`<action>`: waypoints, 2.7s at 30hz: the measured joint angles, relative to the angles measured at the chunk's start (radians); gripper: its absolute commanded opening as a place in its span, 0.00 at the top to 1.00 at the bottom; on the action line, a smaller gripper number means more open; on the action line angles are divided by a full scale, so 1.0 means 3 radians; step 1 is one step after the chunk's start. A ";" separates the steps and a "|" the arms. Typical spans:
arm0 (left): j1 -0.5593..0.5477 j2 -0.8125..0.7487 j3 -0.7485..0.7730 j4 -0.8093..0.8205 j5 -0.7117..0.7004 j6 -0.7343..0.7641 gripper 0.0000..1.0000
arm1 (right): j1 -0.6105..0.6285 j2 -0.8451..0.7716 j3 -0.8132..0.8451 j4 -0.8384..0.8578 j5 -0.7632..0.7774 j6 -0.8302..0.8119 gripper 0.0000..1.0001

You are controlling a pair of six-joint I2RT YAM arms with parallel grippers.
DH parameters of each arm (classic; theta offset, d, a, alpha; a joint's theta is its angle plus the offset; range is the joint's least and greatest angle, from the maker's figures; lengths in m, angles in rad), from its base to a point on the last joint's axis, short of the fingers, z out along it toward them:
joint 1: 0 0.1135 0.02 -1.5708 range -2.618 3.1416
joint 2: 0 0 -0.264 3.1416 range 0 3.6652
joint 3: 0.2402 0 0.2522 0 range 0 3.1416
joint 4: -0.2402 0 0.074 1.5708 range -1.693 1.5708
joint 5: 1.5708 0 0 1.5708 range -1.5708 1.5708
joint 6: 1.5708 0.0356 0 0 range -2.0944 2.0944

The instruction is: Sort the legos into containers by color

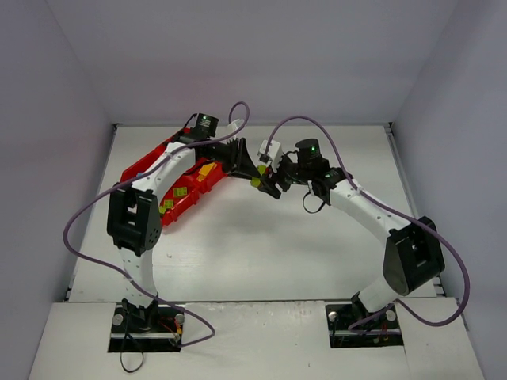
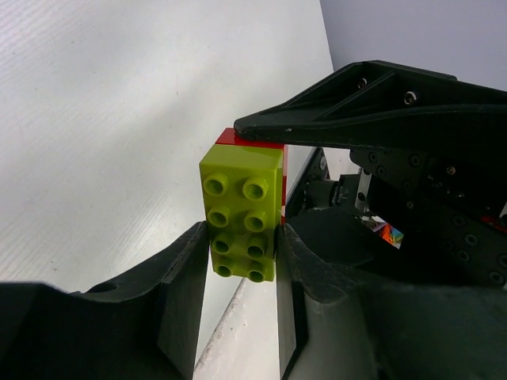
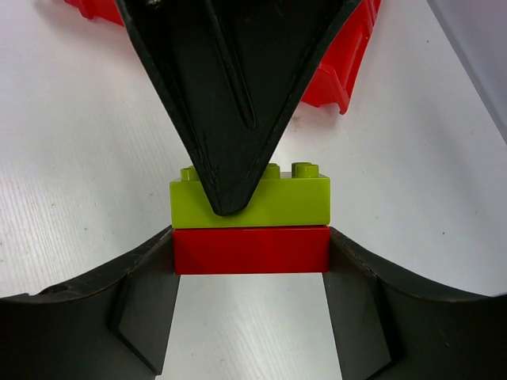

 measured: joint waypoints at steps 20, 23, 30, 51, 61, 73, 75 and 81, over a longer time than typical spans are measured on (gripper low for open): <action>0.0745 -0.0585 -0.0023 -0.0786 -0.1400 0.0858 0.89 | -0.0086 -0.0175 -0.0201 -0.0193 0.0257 -0.0045 0.97; 0.0746 -0.0815 -0.0191 -0.0849 -0.2243 0.1101 0.89 | -0.0086 -0.0175 -0.0200 -0.0193 0.0257 -0.0050 0.96; 0.0754 -0.0966 -0.0549 -0.0830 -0.3268 0.1423 0.89 | -0.0086 -0.0175 -0.0200 -0.0193 0.0257 -0.0051 0.96; 0.0748 -0.0793 -0.0615 -0.0781 -0.3082 0.1269 0.35 | -0.0085 -0.0158 -0.0048 -0.0196 0.0243 -0.0052 0.93; 0.0510 -0.0917 -0.0778 0.0478 -0.1073 -0.0178 0.33 | -0.0066 -0.0155 0.0070 -0.0192 0.0121 -0.0052 0.91; -0.0086 -0.0805 -0.0842 0.1386 -0.0309 -0.0802 0.32 | -0.0022 -0.0155 0.0100 -0.0192 0.0038 -0.0051 0.90; -0.0122 -0.0755 -0.0827 0.1375 -0.0310 -0.0778 0.32 | -0.0020 -0.0155 0.0100 -0.0192 0.0037 -0.0051 0.90; -0.0207 -0.0524 -0.0722 0.1134 -0.0443 -0.0604 0.32 | 0.0000 -0.0155 0.0100 -0.0192 0.0027 -0.0050 0.89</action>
